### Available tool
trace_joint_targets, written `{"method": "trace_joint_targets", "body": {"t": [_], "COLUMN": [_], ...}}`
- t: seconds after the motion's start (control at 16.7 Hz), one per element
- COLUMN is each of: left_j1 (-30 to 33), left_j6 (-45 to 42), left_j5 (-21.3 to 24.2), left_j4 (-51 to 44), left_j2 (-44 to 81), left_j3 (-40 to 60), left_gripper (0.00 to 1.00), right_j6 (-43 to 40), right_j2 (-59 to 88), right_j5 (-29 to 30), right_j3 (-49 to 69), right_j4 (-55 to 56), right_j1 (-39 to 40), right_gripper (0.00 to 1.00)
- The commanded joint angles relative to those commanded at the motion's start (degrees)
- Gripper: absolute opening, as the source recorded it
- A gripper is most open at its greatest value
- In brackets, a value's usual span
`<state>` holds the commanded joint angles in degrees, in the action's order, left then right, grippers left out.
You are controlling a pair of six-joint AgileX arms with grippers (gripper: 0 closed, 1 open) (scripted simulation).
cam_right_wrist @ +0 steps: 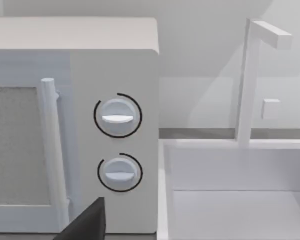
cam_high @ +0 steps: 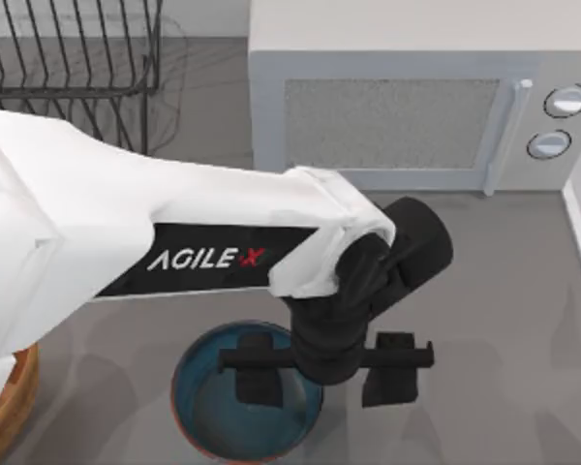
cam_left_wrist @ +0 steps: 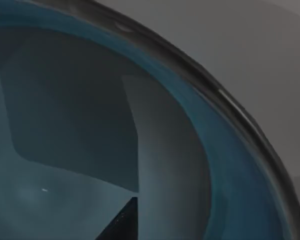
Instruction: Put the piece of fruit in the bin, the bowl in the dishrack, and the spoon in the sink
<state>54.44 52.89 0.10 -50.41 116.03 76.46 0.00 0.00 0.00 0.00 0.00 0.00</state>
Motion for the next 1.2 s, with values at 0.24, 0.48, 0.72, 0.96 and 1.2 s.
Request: {"method": "trace_joint_targets", "body": {"t": [0.24, 0.48, 0.72, 0.96, 1.2], "left_j1": [0.00, 0.00, 0.00, 0.00, 0.24], "left_j6": [0.00, 0.00, 0.00, 0.00, -0.04], "left_j5": [0.00, 0.00, 0.00, 0.00, -0.01], "left_j4": [0.00, 0.00, 0.00, 0.00, -2.33], "left_j2": [0.00, 0.00, 0.00, 0.00, -0.70], "left_j3": [0.00, 0.00, 0.00, 0.00, 2.00], "left_gripper": [0.32, 0.02, 0.00, 0.00, 0.00], "right_j6": [0.00, 0.00, 0.00, 0.00, 0.00], "right_j2": [0.00, 0.00, 0.00, 0.00, 0.00], "right_j5": [0.00, 0.00, 0.00, 0.00, 0.00], "right_j3": [0.00, 0.00, 0.00, 0.00, 0.00], "right_j4": [0.00, 0.00, 0.00, 0.00, 0.00], "right_j1": [0.00, 0.00, 0.00, 0.00, 0.00], "right_gripper": [1.00, 1.00, 1.00, 1.00, 1.00]}}
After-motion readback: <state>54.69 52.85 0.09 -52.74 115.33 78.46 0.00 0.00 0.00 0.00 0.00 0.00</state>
